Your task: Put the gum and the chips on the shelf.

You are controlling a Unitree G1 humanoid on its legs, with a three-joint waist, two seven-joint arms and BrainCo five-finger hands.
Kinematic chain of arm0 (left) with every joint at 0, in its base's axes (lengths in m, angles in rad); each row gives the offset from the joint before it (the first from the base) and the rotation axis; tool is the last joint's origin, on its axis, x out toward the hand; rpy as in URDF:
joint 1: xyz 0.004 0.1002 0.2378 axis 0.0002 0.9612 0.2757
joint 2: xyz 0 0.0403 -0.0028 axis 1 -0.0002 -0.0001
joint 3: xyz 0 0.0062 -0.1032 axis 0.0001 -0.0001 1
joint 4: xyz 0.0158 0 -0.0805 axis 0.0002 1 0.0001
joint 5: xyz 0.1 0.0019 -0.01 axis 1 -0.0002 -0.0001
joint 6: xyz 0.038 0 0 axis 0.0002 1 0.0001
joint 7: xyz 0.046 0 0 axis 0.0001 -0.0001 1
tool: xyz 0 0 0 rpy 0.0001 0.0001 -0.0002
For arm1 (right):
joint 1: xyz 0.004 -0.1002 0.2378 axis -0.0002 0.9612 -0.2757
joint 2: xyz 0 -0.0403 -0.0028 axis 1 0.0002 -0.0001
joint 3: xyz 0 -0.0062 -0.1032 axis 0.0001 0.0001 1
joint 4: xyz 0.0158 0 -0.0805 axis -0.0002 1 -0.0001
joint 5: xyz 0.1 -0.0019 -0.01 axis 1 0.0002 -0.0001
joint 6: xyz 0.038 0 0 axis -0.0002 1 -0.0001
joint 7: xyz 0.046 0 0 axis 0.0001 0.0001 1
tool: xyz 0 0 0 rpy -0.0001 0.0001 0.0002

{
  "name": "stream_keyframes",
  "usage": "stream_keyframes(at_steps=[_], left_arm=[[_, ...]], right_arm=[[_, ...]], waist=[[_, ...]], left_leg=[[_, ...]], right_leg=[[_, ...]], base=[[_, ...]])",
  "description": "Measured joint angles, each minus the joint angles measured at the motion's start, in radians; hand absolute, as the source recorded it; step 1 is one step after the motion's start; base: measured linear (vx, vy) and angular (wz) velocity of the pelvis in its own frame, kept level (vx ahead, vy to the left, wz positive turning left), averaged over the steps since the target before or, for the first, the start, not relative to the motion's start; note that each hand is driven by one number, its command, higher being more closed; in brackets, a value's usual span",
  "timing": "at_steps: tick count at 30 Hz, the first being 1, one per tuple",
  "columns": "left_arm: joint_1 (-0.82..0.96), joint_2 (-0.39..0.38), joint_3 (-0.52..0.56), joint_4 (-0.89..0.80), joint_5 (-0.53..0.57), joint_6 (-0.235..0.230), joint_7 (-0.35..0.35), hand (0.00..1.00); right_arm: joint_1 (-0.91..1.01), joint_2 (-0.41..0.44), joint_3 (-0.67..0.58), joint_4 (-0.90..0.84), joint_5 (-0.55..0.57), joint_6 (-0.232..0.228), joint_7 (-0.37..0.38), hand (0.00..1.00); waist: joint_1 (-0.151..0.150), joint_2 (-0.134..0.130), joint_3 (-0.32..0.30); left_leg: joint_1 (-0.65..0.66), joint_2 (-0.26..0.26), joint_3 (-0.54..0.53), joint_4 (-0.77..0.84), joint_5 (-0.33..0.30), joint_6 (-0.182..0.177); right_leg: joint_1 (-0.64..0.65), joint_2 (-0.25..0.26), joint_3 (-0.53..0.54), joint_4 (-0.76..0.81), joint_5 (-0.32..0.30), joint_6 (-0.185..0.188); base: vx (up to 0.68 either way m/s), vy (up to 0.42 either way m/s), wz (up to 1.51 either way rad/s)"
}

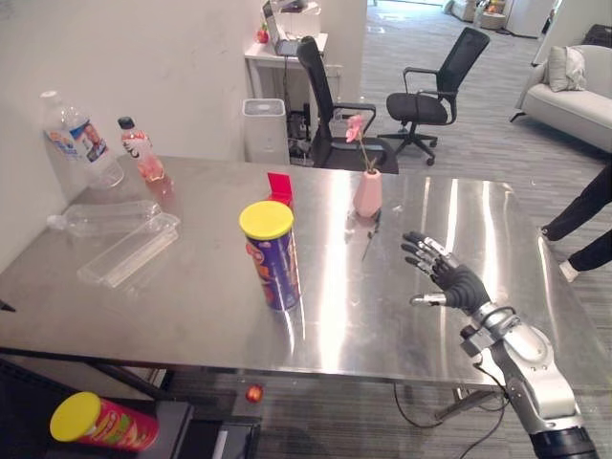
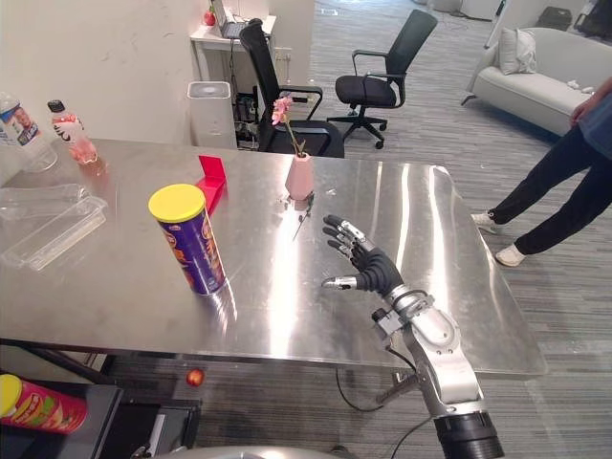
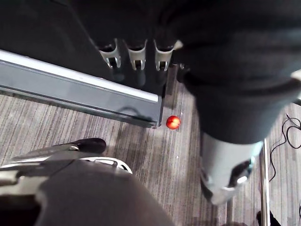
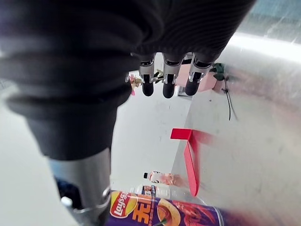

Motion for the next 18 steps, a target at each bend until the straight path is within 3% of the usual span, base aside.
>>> stream_keyframes(at_steps=[9,11,12,18], left_arm=[[-0.002,0.005,-0.007,0.001,-0.003,0.0,0.003,0.0],[-0.002,0.005,-0.009,0.001,-0.003,-0.001,0.003,0.0],[-0.003,0.015,-0.019,0.001,-0.013,-0.005,0.003,0.0],[-0.003,0.015,-0.019,0.001,-0.013,-0.005,0.002,0.0]], right_arm=[[-0.004,0.0,0.09,-0.024,-0.023,0.022,0.004,0.0],[-0.005,0.0,0.107,-0.023,-0.041,0.025,0.003,0.0],[-0.039,0.0,0.149,-0.013,-0.043,0.028,-0.006,0.0],[-0.039,0.0,0.148,-0.005,-0.043,0.027,-0.008,0.0]], waist=[[0.006,-0.006,0.024],[0.016,-0.006,0.024],[0.047,-0.021,0.049],[0.048,-0.018,0.051]], left_leg=[[-0.004,0.0,-0.019,0.001,0.002,-0.001],[-0.004,0.0,-0.02,0.001,0.002,-0.001],[-0.005,-0.001,-0.051,-0.022,0.029,0.0],[-0.009,-0.003,-0.056,-0.022,0.03,0.002]], right_leg=[[0.013,0.0,-0.018,-0.008,0.0,0.0],[0.014,0.0,-0.019,-0.009,0.001,0.0],[0.026,0.002,-0.047,-0.017,0.001,0.0],[0.027,0.001,-0.054,-0.017,0.001,0.0]], base=[[0.0,-0.008,0.06],[0.0,0.0,0.0],[0.0,0.0,0.0],[0.0,0.0,0.02]])
